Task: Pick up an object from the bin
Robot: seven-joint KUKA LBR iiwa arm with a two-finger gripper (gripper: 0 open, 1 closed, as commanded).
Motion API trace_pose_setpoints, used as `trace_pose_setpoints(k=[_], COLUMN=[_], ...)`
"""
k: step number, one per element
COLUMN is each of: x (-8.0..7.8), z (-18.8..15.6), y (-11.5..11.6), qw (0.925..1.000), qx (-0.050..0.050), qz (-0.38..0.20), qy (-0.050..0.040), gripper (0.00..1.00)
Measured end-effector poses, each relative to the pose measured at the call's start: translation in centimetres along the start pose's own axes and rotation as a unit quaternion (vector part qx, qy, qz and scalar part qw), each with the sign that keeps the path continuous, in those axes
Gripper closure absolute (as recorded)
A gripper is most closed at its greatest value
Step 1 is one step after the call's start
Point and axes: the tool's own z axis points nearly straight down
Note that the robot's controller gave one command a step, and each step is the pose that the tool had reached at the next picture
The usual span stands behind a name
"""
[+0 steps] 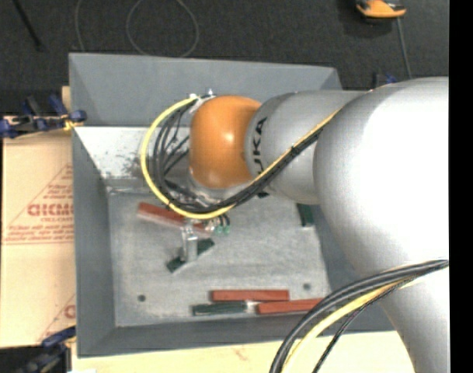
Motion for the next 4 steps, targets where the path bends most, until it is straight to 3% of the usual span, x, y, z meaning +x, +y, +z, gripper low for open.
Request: trace_pose_setpoints(k=[1, 2, 3, 4], x=[-0.1, -0.4, -0.7, -0.8], z=[-3.5, -3.9, -0.2, -0.3], y=[0.6, -0.4, 1.3, 1.2], qw=[0.9980, 0.9830, 0.9720, 0.9723], qx=[-0.001, -0.001, 0.000, 0.000], qz=[0.063, 0.183, 0.235, 0.234], qy=[-0.0033, -0.0028, 0.0000, -0.0014], gripper=[0.00, 0.00, 0.00, 0.00])
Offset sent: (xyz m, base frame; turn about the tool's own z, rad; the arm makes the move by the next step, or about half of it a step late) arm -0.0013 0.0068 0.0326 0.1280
